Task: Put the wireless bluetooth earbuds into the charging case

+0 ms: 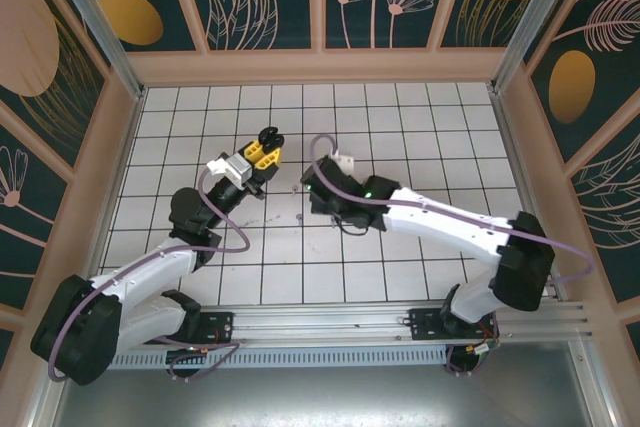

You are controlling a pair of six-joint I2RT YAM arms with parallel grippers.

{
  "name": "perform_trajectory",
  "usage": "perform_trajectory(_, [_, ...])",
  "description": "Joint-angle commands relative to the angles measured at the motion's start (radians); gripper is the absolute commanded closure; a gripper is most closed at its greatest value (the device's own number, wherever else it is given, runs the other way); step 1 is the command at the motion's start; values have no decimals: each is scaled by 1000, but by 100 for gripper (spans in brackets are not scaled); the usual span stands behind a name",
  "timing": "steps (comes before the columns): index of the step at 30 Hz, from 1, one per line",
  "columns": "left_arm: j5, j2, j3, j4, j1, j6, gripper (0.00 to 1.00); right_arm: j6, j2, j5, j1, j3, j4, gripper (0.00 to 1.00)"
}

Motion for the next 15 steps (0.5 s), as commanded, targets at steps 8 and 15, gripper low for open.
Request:
perform_trajectory(8, [118, 7, 83, -45, -6, 24, 100, -342, -115, 64, -53, 269, 125, 82])
perform_trajectory(15, [138, 54, 115, -49, -6, -3, 100, -438, -94, 3, -59, 342, 229, 82])
